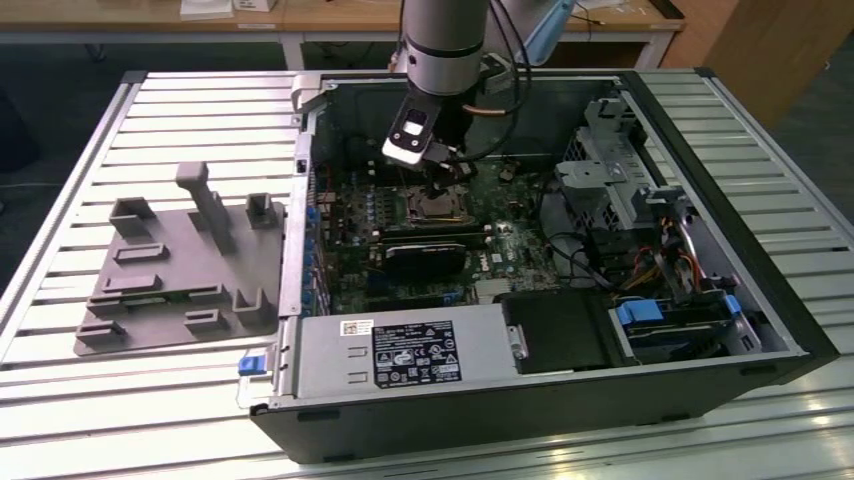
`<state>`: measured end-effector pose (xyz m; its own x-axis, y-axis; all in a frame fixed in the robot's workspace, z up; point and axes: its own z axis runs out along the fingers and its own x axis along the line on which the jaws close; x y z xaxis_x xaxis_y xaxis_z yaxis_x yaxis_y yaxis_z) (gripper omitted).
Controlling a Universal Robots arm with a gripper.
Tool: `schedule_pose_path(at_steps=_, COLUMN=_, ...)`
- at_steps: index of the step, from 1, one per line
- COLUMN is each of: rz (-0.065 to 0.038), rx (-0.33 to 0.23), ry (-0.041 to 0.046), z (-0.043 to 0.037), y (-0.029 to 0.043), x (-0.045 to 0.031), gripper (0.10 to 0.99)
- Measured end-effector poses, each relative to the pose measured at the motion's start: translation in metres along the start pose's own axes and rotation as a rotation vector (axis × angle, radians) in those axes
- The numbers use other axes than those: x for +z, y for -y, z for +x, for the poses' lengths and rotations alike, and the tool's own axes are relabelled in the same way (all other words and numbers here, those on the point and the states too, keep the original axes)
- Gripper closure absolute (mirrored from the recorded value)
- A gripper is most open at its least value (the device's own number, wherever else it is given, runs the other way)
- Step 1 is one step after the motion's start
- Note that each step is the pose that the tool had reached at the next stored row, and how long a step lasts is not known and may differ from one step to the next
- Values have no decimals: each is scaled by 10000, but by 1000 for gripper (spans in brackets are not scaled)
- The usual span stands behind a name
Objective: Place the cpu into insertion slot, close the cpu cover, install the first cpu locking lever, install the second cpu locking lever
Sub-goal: 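Close the cpu cover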
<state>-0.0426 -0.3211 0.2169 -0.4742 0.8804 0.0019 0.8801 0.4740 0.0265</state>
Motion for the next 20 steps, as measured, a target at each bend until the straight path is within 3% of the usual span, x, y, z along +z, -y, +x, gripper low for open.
schedule_pose_path(at_steps=20, rz=6, rx=-3610, ry=-96, z=0, y=0, x=2, gripper=980)
